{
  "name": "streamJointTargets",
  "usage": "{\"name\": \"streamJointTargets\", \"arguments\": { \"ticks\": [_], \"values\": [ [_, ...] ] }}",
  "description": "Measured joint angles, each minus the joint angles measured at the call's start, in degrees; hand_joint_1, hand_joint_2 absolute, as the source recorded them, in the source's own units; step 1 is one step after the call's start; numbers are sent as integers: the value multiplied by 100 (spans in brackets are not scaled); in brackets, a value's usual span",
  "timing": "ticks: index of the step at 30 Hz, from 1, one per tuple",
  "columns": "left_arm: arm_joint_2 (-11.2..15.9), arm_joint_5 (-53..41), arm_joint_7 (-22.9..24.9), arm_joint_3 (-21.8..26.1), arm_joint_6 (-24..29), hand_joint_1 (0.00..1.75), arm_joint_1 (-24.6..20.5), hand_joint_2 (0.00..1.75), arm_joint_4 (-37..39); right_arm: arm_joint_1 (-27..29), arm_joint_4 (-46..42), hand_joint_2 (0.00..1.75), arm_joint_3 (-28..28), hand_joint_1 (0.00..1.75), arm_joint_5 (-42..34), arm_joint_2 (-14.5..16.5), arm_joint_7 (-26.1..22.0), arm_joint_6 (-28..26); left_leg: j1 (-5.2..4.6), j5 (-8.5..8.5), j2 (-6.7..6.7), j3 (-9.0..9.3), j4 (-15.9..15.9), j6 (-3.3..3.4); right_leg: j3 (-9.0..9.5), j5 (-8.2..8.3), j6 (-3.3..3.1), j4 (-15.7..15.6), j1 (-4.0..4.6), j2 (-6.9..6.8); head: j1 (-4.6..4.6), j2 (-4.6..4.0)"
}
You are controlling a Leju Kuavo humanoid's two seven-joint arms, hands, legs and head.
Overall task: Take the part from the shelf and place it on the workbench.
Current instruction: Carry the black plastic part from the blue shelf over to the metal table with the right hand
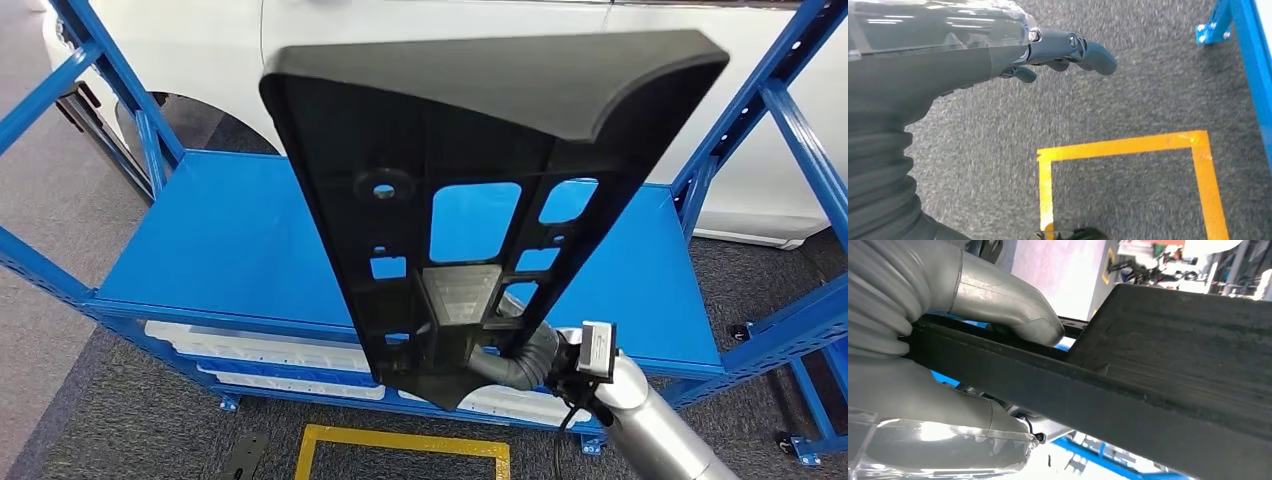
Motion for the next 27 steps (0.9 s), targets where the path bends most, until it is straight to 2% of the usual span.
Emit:
{"name": "streamJointTargets", "arguments": {
  "ticks": [1, 2, 4, 5, 8, 9, 10, 11, 13, 14, 15, 16, 17, 18, 19, 20, 21, 23, 24, 25, 27],
  "values": [
    [5, 14, -1, 2, -19, 0, 10, 175, -1, 132, -82, 175, 4, 175, 33, 1, -20, -13, 0, 148, 0, 147, -248, 12, -1, -1, 1, 8, 5, 2, 0, -1],
    [10, 22, -1, 4, -35, 0, 16, 175, -1, 256, -172, 175, 7, 175, 71, 1, -40, -28, -1, 339, 0, 380, -663, 34, -3, -3, 5, 19, 10, 4, 0, 0],
    [23, 29, -2, 5, -63, 0, 13, 175, -1, 461, -337, 175, 7, 175, 139, 2, -78, -57, -19, 584, -5, 771, -1386, 87, -18, -3, 40, 49, 33, 12, 0, 0],
    [27, 31, -2, 5, -75, 0, 12, 175, -1, 541, -404, 175, 5, 175, 161, 2, -92, -68, -30, 628, -8, 851, -1549, 113, -30, 6, 69, 60, 41, 15, 0, 0],
    [31, 25, 10, 5, -98, 0, 23, 175, -1, 792, -585, 175, -28, 175, 220, 3, -121, -77, -33, 708, -7, 827, -1605, 202, -58, 31, 177, 65, 33, 21, 0, 0],
    [33, 22, 16, 5, -102, 0, 24, 175, -2, 880, -644, 175, -51, 175, 241, 3, -128, -73, -24, 753, -1, 807, -1629, 242, -90, -53, 209, 127, 23, 21, 0, 0],
    [36, 20, 21, 5, -104, 0, 22, 175, -2, 950, -694, 175, -73, 175, 260, 3, -134, -70, -13, 802, 7, 775, -1655, 277, -157, -221, 237, 290, 15, 22, 0, 0],
    [38, 18, 25, 5, -107, 0, 19, 175, -2, 1004, -731, 175, -89, 175, 273, 5, -139, -67, -9, 849, 17, 730, -1669, 301, -264, -470, 262, 575, -2, 22, 0, -1],
    [39, 16, 32, 5, -115, 0, 21, 175, -2, 1084, -774, 175, -110, 175, 283, 10, -144, -66, -14, 940, 29, 604, -1668, 318, -507, -959, 306, 1340, -23, 20, 0, 1],
    [39, 15, 36, 5, -120, 0, 25, 175, -2, 1120, -784, 175, -119, 175, 283, 13, -144, -66, -17, 989, 33, 533, -1663, 314, -552, -1073, 322, 1607, -33, 19, 0, 1],
    [39, 14, 40, 5, -122, 0, 29, 175, -2, 1150, -793, 175, -128, 175, 283, 14, -145, -67, -18, 1038, 35, 461, -1655, 307, -494, -1062, 331, 1675, -43, 18, 0, 1],
    [40, 11, 44, 5, -122, 0, 31, 175, -2, 1168, -803, 175, -138, 175, 284, 14, -145, -67, -18, 1085, 36, 390, -1644, 295, -322, -948, 335, 1516, -52, 18, 0, 1],
    [40, 7, 50, 5, -122, 0, 31, 175, -2, 1177, -818, 175, -148, 175, 286, 14, -145, -68, -17, 1131, 35, 322, -1629, 280, -55, -797, 332, 1178, -60, 17, 0, 1],
    [39, -4, 58, 4, -122, 0, 30, 175, -2, 1179, -843, 175, -163, 175, 291, 14, -145, -69, -21, 1174, 33, 263, -1611, 258, 263, -715, 321, 737, -63, 17, 0, 1],
    [39, -17, 68, 2, -122, 0, 31, 175, -2, 1185, -872, 175, -180, 175, 297, 16, -145, -70, -25, 1219, 30, 226, -1600, 232, 513, -663, 295, 377, -51, 21, -4, 1],
    [38, -30, 78, 0, -122, 0, 33, 175, -1, 1194, -901, 175, -197, 175, 305, 19, -145, -75, -29, 1265, 29, 209, -1598, 199, 677, -652, 262, 122, -35, 29, -5, 1],
    [38, -45, 90, -3, -122, 0, 36, 175, -1, 1202, -931, 175, -220, 175, 320, 23, -145, -86, -30, 1316, 27, 205, -1608, 164, 741, -664, 223, 0, -13, 36, -7, 1],
    [38, -71, 105, -8, -123, 0, 55, 175, 0, 1218, -989, 175, -273, 175, 368, 32, -137, -114, -25, 1407, 23, 203, -1649, 89, 682, -572, 136, -21, -2, 39, -5, 1],
    [38, -83, 109, -9, -125, 0, 72, 175, 0, 1222, -1022, 175, -304, 175, 391, 37, -130, -131, -21, 1354, 20, 169, -1624, 59, 631, -512, 86, -30, -10, 29, -5, 0],
    [38, -90, 111, -10, -129, 0, 92, 175, 0, 1228, -1058, 175, -334, 175, 405, 44, -123, -148, -20, 1190, 18, 113, -1517, 37, 570, -440, 39, -44, -22, 20, -5, 0],
    [38, -95, 111, -10, -139, 0, 117, 175, 0, 1265, -1140, 175, -400, 175, 412, 58, -114, -178, -13, 567, 17, -76, -922, 9, 410, -295, -24, -52, -24, 2, -6, 0]
  ]
}}
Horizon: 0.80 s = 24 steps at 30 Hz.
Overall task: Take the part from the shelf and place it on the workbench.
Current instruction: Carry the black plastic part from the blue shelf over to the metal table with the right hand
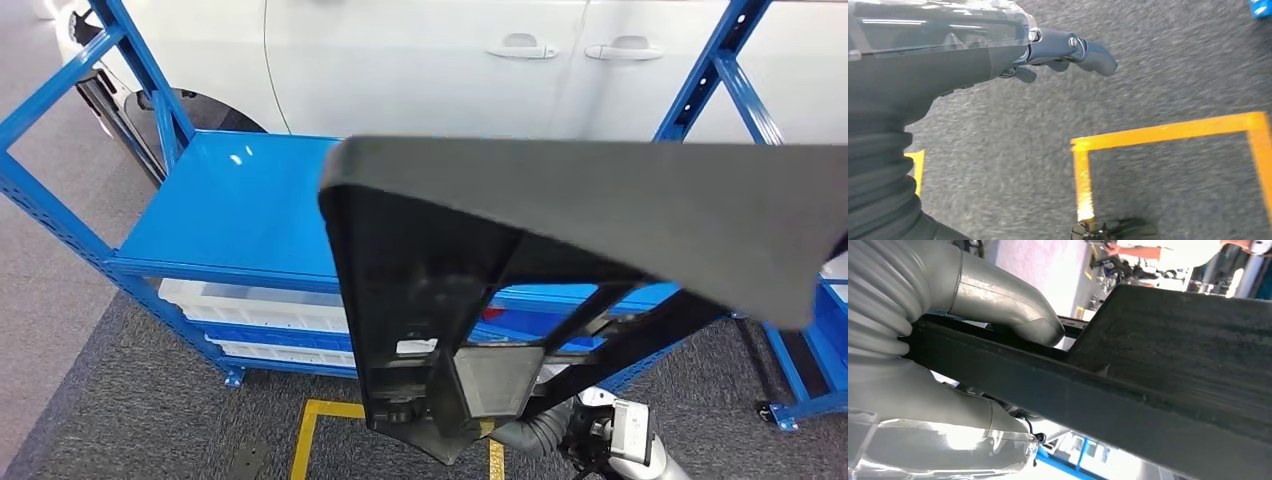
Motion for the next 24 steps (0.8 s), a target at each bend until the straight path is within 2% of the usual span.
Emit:
{"name": "streamJointTargets", "arguments": {
  "ticks": [1, 2, 3, 4, 5, 6, 8, 9, 10, 12, 13, 14, 16, 17, 18, 19, 20, 21, 23, 24],
  "values": [
    [0, 0, 0, 0, -4, 0, 5, 175, 0, 31, -43, 175, -33, 175, 4, 5, 4, -9, 2, -275, 0, -83, 406, -13, -87, 69, -12, 5, 9, -5, -1, 1],
    [0, 0, 0, 0, -7, 0, 9, 175, 0, 66, -87, 175, -69, 175, 10, 8, 10, -14, 4, -428, 0, -123, 773, -23, -181, 139, -15, 11, 21, -10, -1, 0],
    [0, 0, -1, 0, -8, 0, 14, 175, 0, 93, -124, 175, -102, 175, 16, 8, 16, -17, 4, -427, 0, -86, 989, -26, -275, 205, -14, 21, 32, -14, -1, 0],
    [0, 0, -2, 0, -9, 0, 20, 175, 0, 111, -159, 175, -138, 175, 21, 8, 25, -19, 4, -317, 1, 44, 1014, -18, -370, 270, -8, 34, 41, -14, -1, 0],
    [0, 0, -5, -1, -9, 0, 22, 175, 0, 118, -192, 175, -177, 175, 23, 8, 35, -19, 2, -174, 0, 275, 828, 1, -460, 331, 1, 47, 49, -13, -1, 0],
    [0, -1, -8, -2, -9, 0, 19, 175, -1, 117, -220, 175, -216, 175, 22, 8, 46, -20, -2, -86, -1, 593, 479, 32, -534, 386, 14, 65, 54, -11, -1, 1],
    [3, -4, -19, -9, -9, 0, -4, 175, -1, 106, -276, 175, -301, 175, 2, 8, 65, -19, -33, -172, -4, 1238, -368, 99, -632, 481, 61, 94, 73, -11, 0, 1],
    [4, -7, -26, -16, -9, 0, -14, 175, -1, 95, -296, 175, -337, 175, -13, 8, 73, -19, -53, -250, -7, 1416, -647, 127, -652, 529, 94, 98, 71, -14, 1, 1],
    [5, -12, -32, -25, -11, 0, -18, 175, -1, 85, -311, 175, -368, 175, -27, 8, 79, -19, -72, -290, -10, 1481, -791, 153, -666, 581, 131, 91, 66, -17, 1, 1],
    [4, -20, -38, -38, -14, 0, -3, 175, 0, 83, -324, 175, -418, 175, -40, 5, 93, -21, -67, -192, 3, 1408, -829, 218, -703, 624, 203, 95, 47, -9, 0, 1],
    [5, -24, -38, -42, -17, 0, 1, 175, 0, 96, -335, 175, -442, 175, -40, 3, 99, -26, -57, -125, 18, 1359, -836, 259, -751, 509, 232, 176, 39, 0, 0, 1],
    [5, -26, -39, -46, -20, 0, 1, 175, 0, 111, -346, 175, -466, 175, -37, 0, 104, -34, -45, -50, 33, 1294, -849, 294, -823, 280, 258, 361, 33, 8, 1, 0],
    [5, -33, -39, -60, -28, 0, -5, 175, 0, 134, -364, 175, -502, 175, -31, -4, 105, -59, -42, 91, 48, 1126, -847, 333, -990, -336, 297, 998, 15, 13, 1, 0],
    [5, -37, -39, -70, -31, 0, -3, 175, 0, 144, -369, 175, -515, 175, -28, -5, 105, -74, -43, 163, 51, 1027, -839, 334, -1047, -536, 315, 1345, 9, 13, 1, 0],
    [5, -40, -39, -80, -33, 0, -1, 175, 0, 159, -371, 175, -524, 175, -28, -5, 105, -88, -43, 233, 55, 920, -826, 327, -1044, -580, 330, 1588, 1, 13, 1, 0],
    [6, -42, -39, -88, -34, 0, 1, 175, 0, 176, -375, 175, -537, 175, -26, -5, 104, -100, -42, 300, 59, 807, -804, 317, -966, -488, 340, 1674, -8, 13, 1, 0],
    [6, -42, -39, -96, -35, 0, 1, 175, 0, 197, -381, 175, -553, 175, -16, -6, 100, -113, -40, 362, 61, 694, -774, 304, -793, -315, 344, 1572, -19, 12, 1, 0],
    [6, -42, -38, -100, -36, 0, 0, 175, 0, 225, -395, 175, -576, 175, 4, -7, 91, -130, -38, 416, 62, 593, -737, 286, -518, -167, 339, 1275, -27, 11, 1, 0],
    [3, -42, -32, -109, -38, 0, 1, 175, 0, 289, -447, 175, -624, 175, 66, -7, 67, -175, -46, 505, 56, 458, -673, 234, 65, -196, 299, 483, -11, 14, -1, 1],
    [3, -41, -28, -112, -38, 0, 1, 175, 0, 327, -481, 175, -643, 175, 93, -7, 55, -195, -49, 549, 54, 435, -663, 202, 243, -273, 265, 201, 6, 19, -2, 1]
  ]
}}
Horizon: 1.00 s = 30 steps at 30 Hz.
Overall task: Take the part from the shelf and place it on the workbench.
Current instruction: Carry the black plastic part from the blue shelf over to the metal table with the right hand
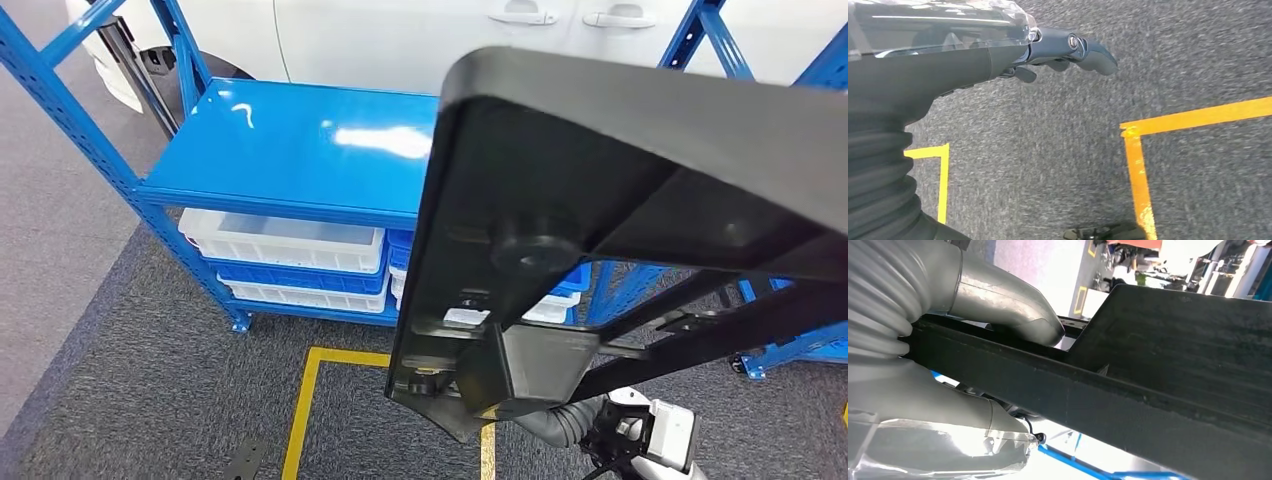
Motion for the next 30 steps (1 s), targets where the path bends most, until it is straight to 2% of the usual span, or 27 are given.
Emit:
{"name": "streamJointTargets", "arguments": {
  "ticks": [1, 3, 4, 5, 6, 7, 8, 9, 10, 11, 12, 13, 14, 15, 16, 18, 19, 20, 21, 23, 24, 25, 26, 27, 28, 29, 30],
  "values": [
    [-1, 0, 4, -3, -1, 0, 1, 175, 0, 33, -28, 175, -10, 175, 23, 1, -7, -12, 0, 51, -1, -7, -8, -35, 64, -55, -39, -140, 20, 6, 0, 0],
    [-1, 1, 12, -6, -2, 0, 7, 175, 0, 88, -63, 175, -20, 175, 60, 2, -12, -15, 6, 120, -5, -22, -35, -107, 0, 42, -127, -177, 17, 2, 1, 0],
    [-1, 0, 16, -7, -3, 0, 12, 175, 0, 101, -71, 175, -23, 175, 75, 5, -11, -14, 11, 30, -9, -64, 16, -137, -57, 110, -174, -185, 7, -7, 1, 0],
    [-1, 0, 19, -8, -3, 0, 17, 175, 0, 107, -74, 175, -31, 175, 81, 7, -10, -11, 14, -175, -15, -125, 159, -161, -127, 185, -216, -197, -7, -17, 1, 0],
    [-1, -1, 21, -10, -3, 0, 17, 175, 0, 107, -74, 175, -45, 175, 79, 9, -8, -4, 25, -482, -18, -209, 431, -179, -209, 260, -248, -201, -10, -25, 1, 0],
    [-1, -3, 22, -12, -3, 0, 16, 175, 0, 105, -73, 175, -66, 175, 71, 9, -7, 5, 25, -802, -17, -297, 792, -196, -299, 333, -269, -198, -4, -26, 1, -1],
    [-1, -8, 22, -14, -4, 0, 14, 175, 0, 102, -71, 175, -89, 175, 58, 8, -5, 18, 27, -1028, -17, -364, 1182, -210, -395, 409, -277, -194, 4, -29, 1, -1],
    [-1, -12, 24, -16, -4, 0, 13, 175, 0, 101, -69, 175, -110, 175, 41, 8, -3, 34, 27, -1112, -17, -387, 1500, -219, -494, 484, -276, -187, 13, -29, 1, -1],
    [-1, -16, 26, -18, -5, 0, 12, 175, 0, 100, -68, 175, -130, 175, 23, 7, -3, 49, 27, -1050, -17, -334, 1658, -218, -594, 557, -271, -179, 21, -30, 0, -1],
    [-1, -18, 28, -20, -6, 0, 10, 175, 0, 100, -66, 175, -147, 175, 8, 4, -3, 63, 27, -900, -17, -190, 1625, -207, -692, 627, -261, -169, 28, -29, 0, -1],
    [-1, -18, 30, -21, -6, 0, 4, 175, 0, 100, -65, 175, -165, 175, -3, 0, -3, 75, 26, -746, -18, 62, 1375, -183, -781, 694, -247, -159, 35, -27, -1, -1],
    [-1, -18, 30, -23, -7, 0, -7, 175, 0, 101, -65, 175, -183, 175, -10, -5, -3, 83, 20, -696, -20, 406, 966, -150, -856, 753, -228, -144, 45, -26, -1, -1],
    [-1, -19, 30, -25, -6, 0, -24, 175, 0, 101, -66, 175, -203, 175, -16, -12, -4, 87, 9, -739, -23, 755, 488, -117, -912, 806, -204, -131, 55, -28, -1, -1],
    [-1, -19, 30, -26, -6, 0, -39, 175, 0, 100, -66, 175, -221, 175, -21, -17, -4, 88, -7, -813, -27, 1007, 112, -87, -944, 865, -176, -129, 61, -34, 0, 0],
    [-1, -19, 29, -28, -5, 0, -49, 175, 0, 99, -67, 175, -236, 175, -26, -24, -5, 88, -23, -886, -32, 1147, -129, -62, -961, 924, -143, -137, 58, -40, 0, 0],
    [-1, -20, 30, -29, -3, 0, -42, 175, 0, 103, -66, 175, -252, 175, -29, -38, -8, 83, -31, -820, -25, 1110, -229, -4, -985, 1026, -74, -167, 40, -42, 1, 1],
    [-2, -22, 31, -29, -3, 0, -37, 175, 0, 108, -66, 175, -257, 175, -27, -44, -8, 74, -25, -750, -13, 1060, -243, 40, -1025, 964, -43, -129, 29, -35, 1, 0],
    [-2, -26, 32, -30, -5, 0, -33, 175, 0, 113, -65, 175, -264, 175, -16, -48, -6, 58, -17, -671, 1, 996, -255, 83, -1086, 788, -17, -4, 22, -27, 2, 0],
    [-4, -31, 34, -31, -8, 0, -34, 175, 0, 115, -64, 175, -271, 175, -2, -50, -1, 35, -10, -593, 14, 922, -262, 115, -1169, 507, 6, 229, 11, -21, 2, 0],
    [-9, -39, 41, -34, -11, 0, -38, 175, 0, 116, -64, 175, -280, 175, 22, -50, 12, -9, -20, -442, 20, 739, -251, 140, -1345, -80, 44, 960, -5, -17, 2, 0],
    [-11, -39, 49, -36, -12, 0, -37, 175, 0, 116, -64, 175, -281, 175, 27, -49, 21, -22, -24, -366, 21, 630, -236, 136, -1382, -200, 59, 1295, -12, -17, 2, 0],
    [-12, -35, 57, -36, -12, 0, -36, 175, 0, 115, -64, 175, -281, 175, 31, -48, 32, -25, -25, -294, 22, 514, -214, 130, -1353, -172, 68, 1501, -18, -17, 1, 0],
    [-13, -28, 65, -35, -11, 0, -35, 175, 0, 109, -64, 175, -281, 175, 34, -46, 46, -23, -25, -232, 22, 398, -183, 119, -1228, -26, 70, 1505, -22, -18, 1, 0],
    [-14, -19, 69, -34, -11, 0, -34, 175, 0, 97, -64, 175, -281, 175, 37, -45, 63, -19, -25, -176, 23, 288, -146, 106, -1004, 145, 65, 1313, -23, -18, 1, 0],
    [-16, -10, 70, -34, -10, 0, -33, 175, 0, 74, -64, 175, -281, 175, 38, -43, 79, -15, -25, -127, 23, 193, -105, 89, -700, 214, 50, 950, -22, -18, 1, -1],
    [-21, -2, 68, -33, -6, 0, -33, 175, 0, 43, -65, 175, -281, 175, 39, -42, 92, -9, -31, -84, 21, 117, -64, 66, -378, 180, 28, 506, -11, -16, 1, -1],
    [-24, 7, 63, -33, -2, 0, -32, 175, 0, 13, -64, 175, -280, 175, 38, -40, 103, -5, -36, -37, 20, 69, -43, 38, -145, 100, 3, 158, 3, -15, 1, -1]
  ]
}}
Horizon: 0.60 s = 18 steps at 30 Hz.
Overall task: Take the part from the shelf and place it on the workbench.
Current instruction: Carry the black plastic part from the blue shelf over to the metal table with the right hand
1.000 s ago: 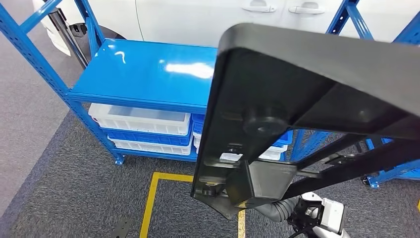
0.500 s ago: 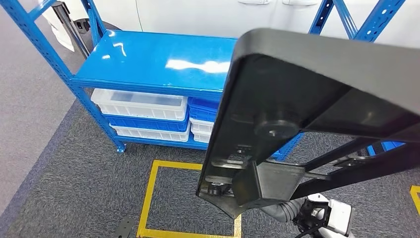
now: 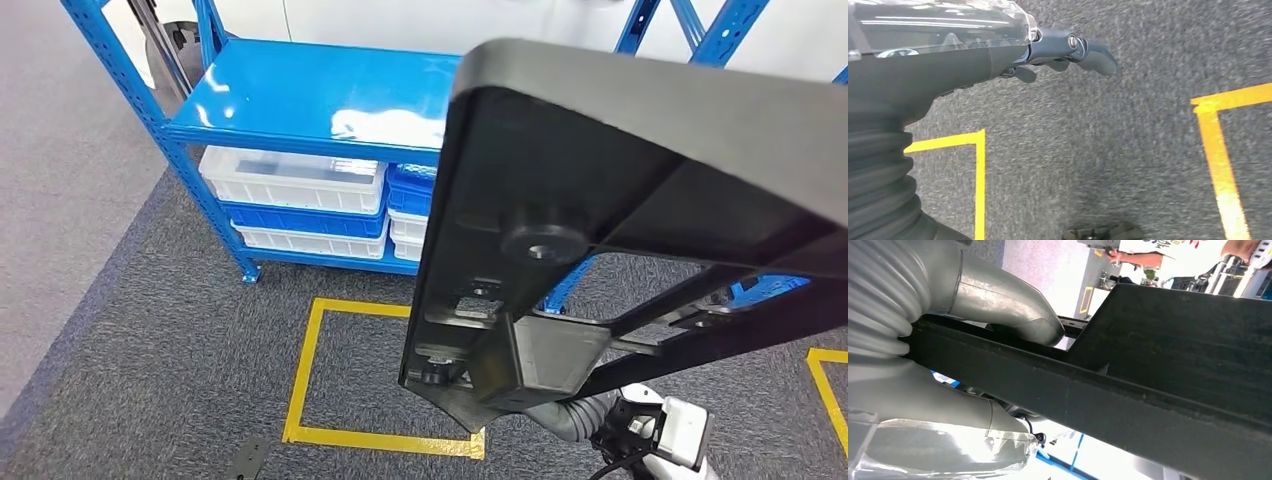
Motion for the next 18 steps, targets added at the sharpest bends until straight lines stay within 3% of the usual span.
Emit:
{"name": "streamJointTargets", "arguments": {
  "ticks": [2, 4, 5, 6, 8, 9, 10, 11, 13, 15, 16, 18],
  "values": [
    [-5, 9, -11, 1, 9, 0, 6, 175, 0, -50, 5, 175, 2, 175, -13, 5, 12, 10, -1, 104, -2, -41, -2, -64, 170, -106, -60, -335, 37, 4, -1, 1],
    [-4, 10, -20, 2, 12, 0, 22, 175, 0, -76, 15, 175, 7, 175, -34, 17, 16, 18, 7, 139, -14, -85, -6, -131, 86, 13, -134, -362, 21, -9, 0, 1],
    [-4, 10, -22, 2, 12, 0, 32, 175, 0, -87, 20, 175, 9, 175, -45, 26, 18, 21, 12, 10, -25, -134, 82, -166, 26, 91, -178, -378, 7, -19, 0, 1],
    [-4, 10, -24, 3, 13, 0, 38, 175, 0, -97, 24, 175, 11, 175, -57, 36, 19, 24, 20, -238, -34, -211, 288, -200, -48, 171, -210, -392, -7, -30, 0, 1],
    [-3, 10, -26, 3, 14, 0, 40, 175, 0, -110, 30, 175, 14, 175, -72, 48, 21, 34, 43, -853, -40, -376, 983, -259, -225, 316, -244, -381, 1, -38, -1, 1],
    [-3, 10, -29, 3, 15, 0, 40, 175, 0, -109, 34, 175, 16, 175, -74, 50, 23, 40, 52, -1030, -40, -423, 1341, -281, -322, 386, -242, -369, 6, -41, -1, 1],
    [-3, 9, -35, 3, 15, 0, 40, 175, 0, -109, 37, 175, 17, 175, -75, 52, 24, 43, 58, -1055, -40, -409, 1574, -294, -420, 446, -236, -357, 8, -41, -1, 1],
    [-3, 8, -43, 3, 19, 0, 38, 175, 0, -106, 40, 175, 19, 175, -77, 55, 25, 42, 63, -946, -39, -318, 1639, -298, -519, 505, -225, -341, 10, -41, -1, 1],
    [-3, -2, -51, 3, 32, 0, 32, 175, 0, -101, 41, 175, 21, 175, -79, 58, 27, 28, 68, -637, -40, 147, 1203, -275, -697, 615, -186, -309, 11, -38, -1, 1],
    [-3, -10, -45, 2, 42, 0, 21, 175, 1, -95, 40, 175, 21, 175, -75, 58, 29, 5, 49, -687, -44, 762, 378, -215, -808, 712, -129, -272, 26, -37, -1, 1],
    [-4, -12, -43, 2, 42, 0, 16, 175, 1, -94, 39, 175, 21, 175, -70, 58, 33, -5, 37, -791, -46, 947, 81, -177, -830, 756, -97, -263, 31, -39, 0, 1],
    [-4, -17, -37, 1, 40, 0, 19, 175, 1, -91, 39, 175, 22, 175, -63, 59, 40, -10, 17, -843, -46, 1008, -123, -92, -847, 847, -24, -280, 27, -46, -1, 1]
  ]
}}
